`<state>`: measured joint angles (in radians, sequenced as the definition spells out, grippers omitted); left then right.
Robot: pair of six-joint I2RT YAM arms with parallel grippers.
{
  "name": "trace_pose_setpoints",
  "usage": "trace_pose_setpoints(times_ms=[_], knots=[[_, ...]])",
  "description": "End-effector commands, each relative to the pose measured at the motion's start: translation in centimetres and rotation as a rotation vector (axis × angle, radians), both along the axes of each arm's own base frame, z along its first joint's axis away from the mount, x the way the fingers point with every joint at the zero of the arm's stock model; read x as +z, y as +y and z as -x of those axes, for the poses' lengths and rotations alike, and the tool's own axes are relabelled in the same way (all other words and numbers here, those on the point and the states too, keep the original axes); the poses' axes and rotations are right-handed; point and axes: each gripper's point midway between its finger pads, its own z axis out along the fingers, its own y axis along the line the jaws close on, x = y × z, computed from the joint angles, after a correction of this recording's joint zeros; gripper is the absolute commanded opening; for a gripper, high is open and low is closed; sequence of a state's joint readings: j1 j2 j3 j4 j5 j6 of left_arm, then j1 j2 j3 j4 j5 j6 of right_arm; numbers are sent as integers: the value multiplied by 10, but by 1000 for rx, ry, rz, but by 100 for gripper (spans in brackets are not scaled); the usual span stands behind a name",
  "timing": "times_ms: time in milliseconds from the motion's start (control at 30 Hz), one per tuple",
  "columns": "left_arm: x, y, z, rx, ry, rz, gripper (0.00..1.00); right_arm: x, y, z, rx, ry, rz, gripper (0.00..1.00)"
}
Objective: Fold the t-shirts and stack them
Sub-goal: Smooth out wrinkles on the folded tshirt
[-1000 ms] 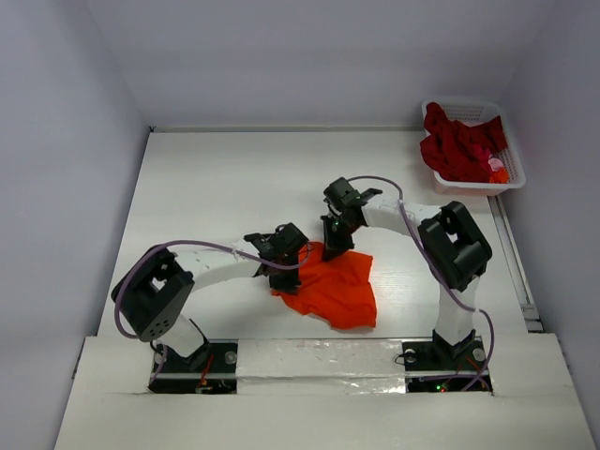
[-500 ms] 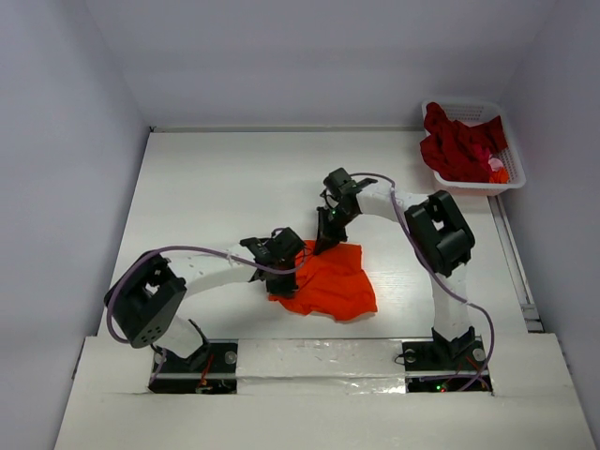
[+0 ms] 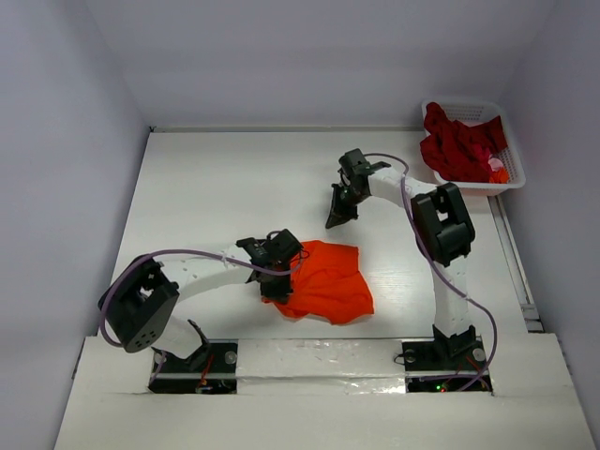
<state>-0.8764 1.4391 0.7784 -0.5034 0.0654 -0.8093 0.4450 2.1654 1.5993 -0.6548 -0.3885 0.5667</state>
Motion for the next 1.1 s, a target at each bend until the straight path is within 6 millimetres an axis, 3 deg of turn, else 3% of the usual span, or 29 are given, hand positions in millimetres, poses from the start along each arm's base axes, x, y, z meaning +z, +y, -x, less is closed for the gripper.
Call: trace_pose_setpoints(times_ms=[0, 167, 267, 333, 400, 433, 500, 667, 733, 800, 967, 1067], knots=[[5, 14, 10, -6, 10, -41, 0, -6, -5, -13, 6, -27, 46, 0], [14, 10, 4, -2, -6, -35, 0, 3, -4, -19, 12, -53, 44, 0], [15, 8, 0, -9, -16, -41, 0, 22, -11, -20, 11, -104, 71, 0], [15, 6, -3, -10, -20, -49, 0, 46, -16, -20, -1, -160, 69, 0], [17, 6, -6, -4, -29, -52, 0, 54, -21, -12, -3, -170, 72, 0], [22, 4, -11, 2, -51, -51, 0, 69, -23, -11, -5, -201, 65, 0], [30, 5, -19, 24, -88, -61, 0, 74, -21, 3, 23, -205, 75, 0], [74, -1, -48, 73, -209, -67, 0, 93, -13, 30, 88, -251, 101, 0], [89, 2, -60, 111, -261, -91, 0, 91, -4, 49, 130, -243, 107, 0], [90, 6, -67, 140, -279, -109, 0, 94, 6, 64, 164, -251, 100, 0], [67, 9, -83, 189, -281, -133, 0, 68, 4, 93, 172, -177, 87, 0], [54, 11, -91, 231, -281, -138, 0, 64, 0, 104, 176, -168, 90, 0]])
